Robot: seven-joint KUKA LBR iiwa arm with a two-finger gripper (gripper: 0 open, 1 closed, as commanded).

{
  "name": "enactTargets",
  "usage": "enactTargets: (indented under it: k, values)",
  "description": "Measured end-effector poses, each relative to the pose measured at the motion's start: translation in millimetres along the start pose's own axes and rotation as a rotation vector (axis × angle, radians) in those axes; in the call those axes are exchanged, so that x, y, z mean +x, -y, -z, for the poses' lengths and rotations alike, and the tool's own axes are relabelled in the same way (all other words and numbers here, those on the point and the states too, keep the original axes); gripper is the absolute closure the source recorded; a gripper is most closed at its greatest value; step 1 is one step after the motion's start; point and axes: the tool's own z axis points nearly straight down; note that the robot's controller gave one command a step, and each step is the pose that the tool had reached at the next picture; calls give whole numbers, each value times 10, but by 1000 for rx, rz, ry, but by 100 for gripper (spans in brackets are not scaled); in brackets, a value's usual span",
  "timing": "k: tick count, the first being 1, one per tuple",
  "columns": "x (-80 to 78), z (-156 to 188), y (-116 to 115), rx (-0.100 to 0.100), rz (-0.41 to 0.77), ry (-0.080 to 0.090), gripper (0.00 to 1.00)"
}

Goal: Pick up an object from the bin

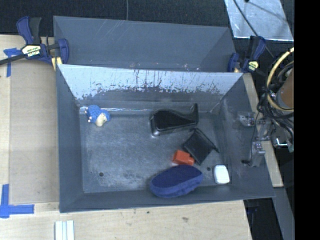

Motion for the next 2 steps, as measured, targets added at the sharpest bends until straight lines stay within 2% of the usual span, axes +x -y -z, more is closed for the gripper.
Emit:
enactTargets:
  k: [1,2]
  values:
    - [-371,-975,-242,-1,1,2,0]
    - [-187,-1129,-637,0,139,4,0]
